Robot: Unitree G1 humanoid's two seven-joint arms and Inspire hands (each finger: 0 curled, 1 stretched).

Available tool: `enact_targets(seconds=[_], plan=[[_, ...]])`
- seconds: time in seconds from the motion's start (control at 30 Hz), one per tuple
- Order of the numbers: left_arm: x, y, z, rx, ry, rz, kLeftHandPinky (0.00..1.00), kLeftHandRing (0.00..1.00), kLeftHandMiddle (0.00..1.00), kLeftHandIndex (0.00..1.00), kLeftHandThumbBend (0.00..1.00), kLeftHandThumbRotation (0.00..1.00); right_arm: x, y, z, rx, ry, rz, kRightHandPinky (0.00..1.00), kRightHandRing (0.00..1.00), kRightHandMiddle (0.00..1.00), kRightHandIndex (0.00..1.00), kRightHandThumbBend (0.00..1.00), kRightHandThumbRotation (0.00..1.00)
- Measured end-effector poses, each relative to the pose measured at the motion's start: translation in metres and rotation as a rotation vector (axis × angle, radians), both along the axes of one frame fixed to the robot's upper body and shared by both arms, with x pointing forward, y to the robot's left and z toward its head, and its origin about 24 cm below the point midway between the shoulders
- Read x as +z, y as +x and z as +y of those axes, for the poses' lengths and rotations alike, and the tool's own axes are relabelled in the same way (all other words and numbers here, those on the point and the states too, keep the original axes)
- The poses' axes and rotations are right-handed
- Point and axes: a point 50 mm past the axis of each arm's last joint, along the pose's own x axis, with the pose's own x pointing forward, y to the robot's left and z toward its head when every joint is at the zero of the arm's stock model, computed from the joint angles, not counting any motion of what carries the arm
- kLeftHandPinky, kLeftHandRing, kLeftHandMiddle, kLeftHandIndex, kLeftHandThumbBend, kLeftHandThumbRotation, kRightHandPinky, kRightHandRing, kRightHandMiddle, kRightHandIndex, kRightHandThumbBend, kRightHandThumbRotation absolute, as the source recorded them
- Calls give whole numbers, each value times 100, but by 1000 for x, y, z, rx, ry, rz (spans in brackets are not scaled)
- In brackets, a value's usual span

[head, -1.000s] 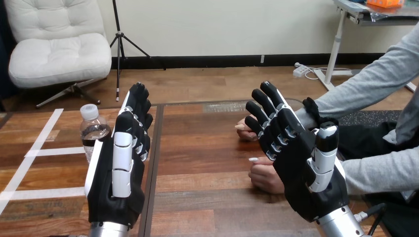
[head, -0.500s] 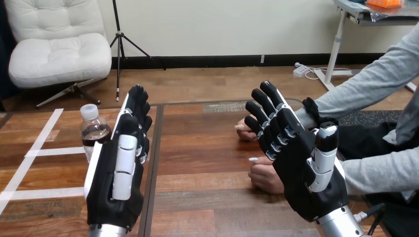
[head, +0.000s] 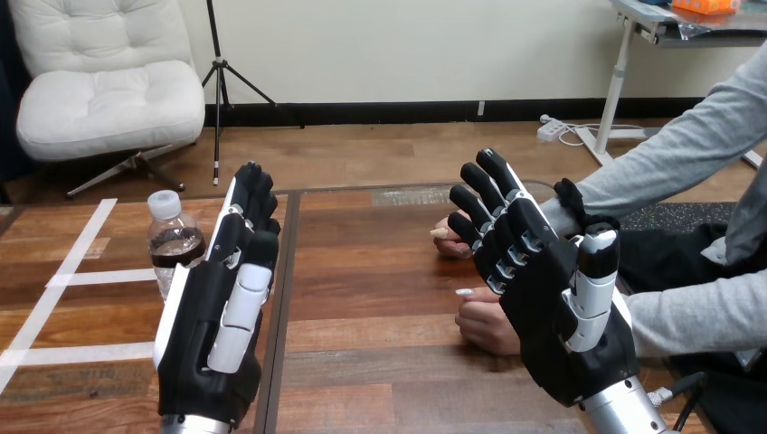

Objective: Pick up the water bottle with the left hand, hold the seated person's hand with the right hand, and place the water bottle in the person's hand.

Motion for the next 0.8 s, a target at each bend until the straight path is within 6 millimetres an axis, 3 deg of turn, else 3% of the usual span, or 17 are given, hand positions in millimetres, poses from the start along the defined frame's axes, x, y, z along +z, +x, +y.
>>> enact_targets(seconds=[0.8], plan=[[32,9,29,145,88,-144,100,100,100,100,99,73,0,0,0,-2,0,2,100,100,100,100,100,100]])
